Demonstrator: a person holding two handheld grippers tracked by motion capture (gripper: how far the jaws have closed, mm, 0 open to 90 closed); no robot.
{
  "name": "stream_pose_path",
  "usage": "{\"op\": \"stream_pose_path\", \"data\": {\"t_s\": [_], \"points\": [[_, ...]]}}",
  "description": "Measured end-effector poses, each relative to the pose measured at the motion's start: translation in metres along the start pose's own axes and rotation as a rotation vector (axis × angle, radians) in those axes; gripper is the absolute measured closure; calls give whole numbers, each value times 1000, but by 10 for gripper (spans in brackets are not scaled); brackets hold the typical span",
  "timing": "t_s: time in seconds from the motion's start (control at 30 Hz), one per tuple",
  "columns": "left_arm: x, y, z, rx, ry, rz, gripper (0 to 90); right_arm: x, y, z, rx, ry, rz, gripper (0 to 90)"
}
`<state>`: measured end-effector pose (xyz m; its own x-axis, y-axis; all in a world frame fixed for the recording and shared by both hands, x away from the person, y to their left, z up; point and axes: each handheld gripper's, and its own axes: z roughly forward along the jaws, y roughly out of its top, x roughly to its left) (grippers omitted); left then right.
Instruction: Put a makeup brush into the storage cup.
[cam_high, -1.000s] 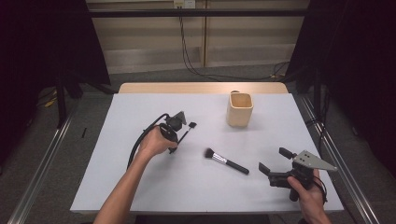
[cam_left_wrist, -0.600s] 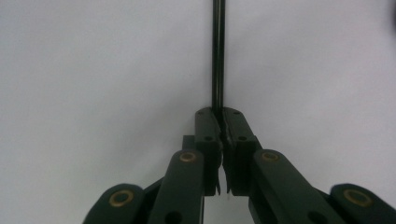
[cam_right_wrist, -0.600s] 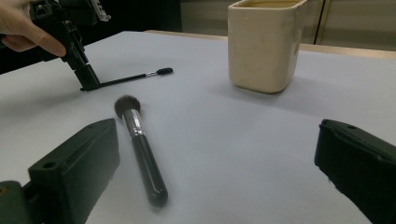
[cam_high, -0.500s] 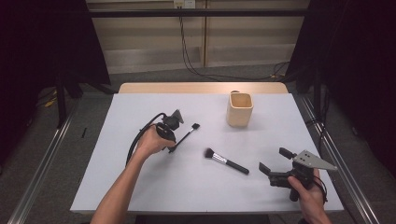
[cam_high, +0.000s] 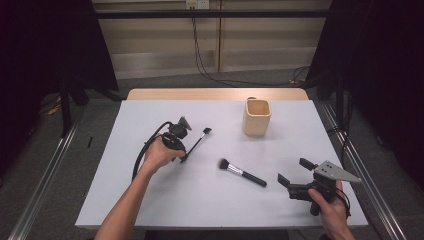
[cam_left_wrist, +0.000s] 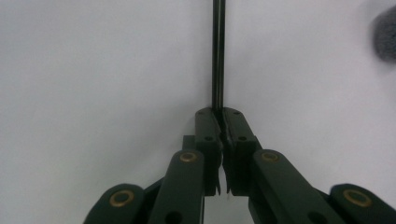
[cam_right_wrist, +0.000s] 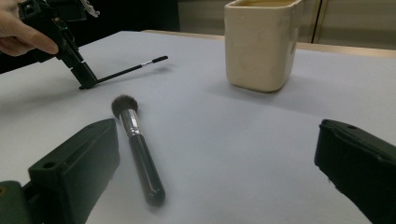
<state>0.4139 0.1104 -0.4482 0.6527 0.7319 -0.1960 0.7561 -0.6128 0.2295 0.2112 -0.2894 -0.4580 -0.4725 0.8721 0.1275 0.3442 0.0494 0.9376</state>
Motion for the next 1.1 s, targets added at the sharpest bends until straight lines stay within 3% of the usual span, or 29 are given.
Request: {"op": "stream_pose_path", "data": {"t_s": [0.1, 0.17, 0.37, 0.43, 0.77, 1.1], "points": [[-3, -1, -2, -34, -2, 40, 861, 0, 0, 0, -1, 1, 2, 0], [-5, -2, -6, -56, 19, 48, 860, 0, 0, 0, -1, 0, 7, 0], [-6, -9, -14, -160, -15, 66, 861, 1, 0, 0, -5, 2, 2, 0], [-6, -11, -15, -179, -9, 47, 860, 0, 0, 0, -4, 0, 7, 0], [-1, -24, -18, -324, -22, 36, 860, 1, 0, 1, -4, 1, 7, 0], [-6, -34, -23, -454, -38, 70, 860, 1, 0, 1, -9, 7, 8, 0]]}}
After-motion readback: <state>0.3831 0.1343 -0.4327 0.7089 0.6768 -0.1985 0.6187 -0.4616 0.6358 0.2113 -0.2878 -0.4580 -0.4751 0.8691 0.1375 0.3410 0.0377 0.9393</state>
